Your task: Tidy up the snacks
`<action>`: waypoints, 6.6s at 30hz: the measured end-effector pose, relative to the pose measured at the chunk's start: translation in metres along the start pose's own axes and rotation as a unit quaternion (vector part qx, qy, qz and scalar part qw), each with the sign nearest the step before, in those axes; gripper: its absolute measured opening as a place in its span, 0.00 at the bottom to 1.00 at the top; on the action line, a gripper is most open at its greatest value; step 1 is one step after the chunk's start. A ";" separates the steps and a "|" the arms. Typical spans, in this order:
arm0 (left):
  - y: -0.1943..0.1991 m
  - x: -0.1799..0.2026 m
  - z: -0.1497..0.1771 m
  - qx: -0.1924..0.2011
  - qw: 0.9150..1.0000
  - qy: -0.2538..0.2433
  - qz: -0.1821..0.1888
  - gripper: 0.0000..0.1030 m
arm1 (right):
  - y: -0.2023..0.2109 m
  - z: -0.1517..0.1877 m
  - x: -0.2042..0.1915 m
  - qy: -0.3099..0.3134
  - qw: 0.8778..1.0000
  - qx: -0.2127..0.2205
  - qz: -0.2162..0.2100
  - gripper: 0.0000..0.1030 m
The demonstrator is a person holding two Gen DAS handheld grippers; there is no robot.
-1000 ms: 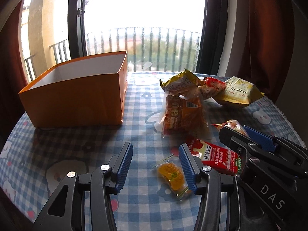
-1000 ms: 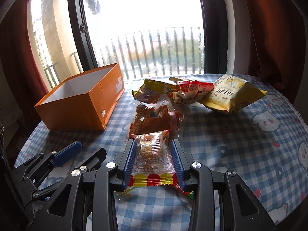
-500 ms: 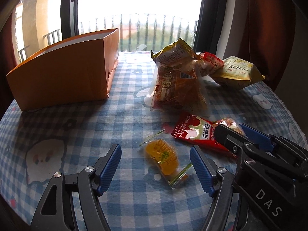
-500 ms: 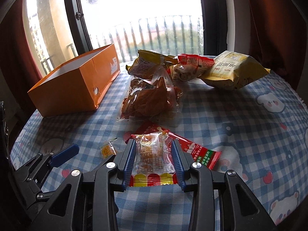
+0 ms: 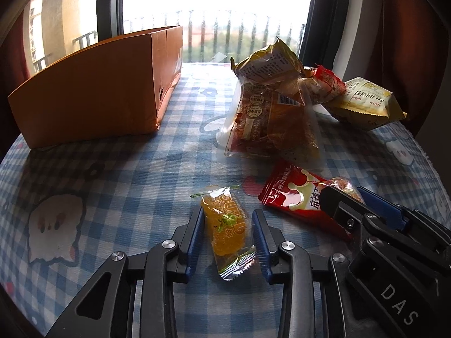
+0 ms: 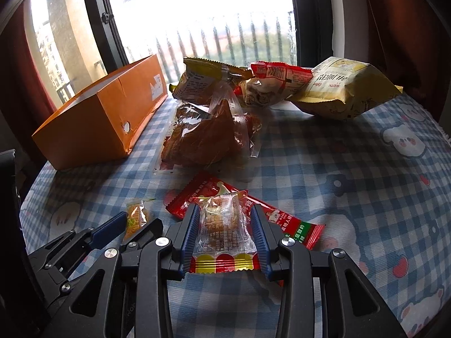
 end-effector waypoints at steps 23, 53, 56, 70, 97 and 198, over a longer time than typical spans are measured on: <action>0.088 0.000 -0.050 0.083 0.996 -0.023 -0.025 0.30 | 0.074 -0.045 -0.029 0.006 0.996 0.081 -0.024 0.40; 0.148 -0.082 -0.193 0.173 0.982 -0.032 -0.071 0.30 | 0.101 -0.190 -0.155 0.055 0.979 0.174 -0.090 0.40; 0.141 -0.099 -0.205 0.171 0.981 -0.033 -0.081 0.30 | 0.089 -0.202 -0.172 0.056 0.979 0.172 -0.089 0.40; 0.065 -0.181 -0.214 0.102 0.989 0.002 -0.111 0.32 | -0.013 -0.223 -0.234 0.058 0.988 0.102 -0.101 0.40; 0.079 -0.153 -0.189 0.099 0.991 -0.009 -0.085 0.91 | -0.001 -0.195 -0.208 0.073 0.991 0.099 -0.055 0.88; -0.016 0.011 0.011 -0.075 0.993 -0.087 0.031 1.00 | -0.057 -0.011 -0.010 0.152 0.987 -0.042 0.005 0.89</action>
Point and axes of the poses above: each gripper's, at about its wrist camera, not at the fingertips, and y roughly against the way its jaws point, x to its right, z to its underside, the point moved 9 cm from there along -y, roughly the way its jaws point, and after that the axes turned 15 degrees about z, right-handed, at the moved point
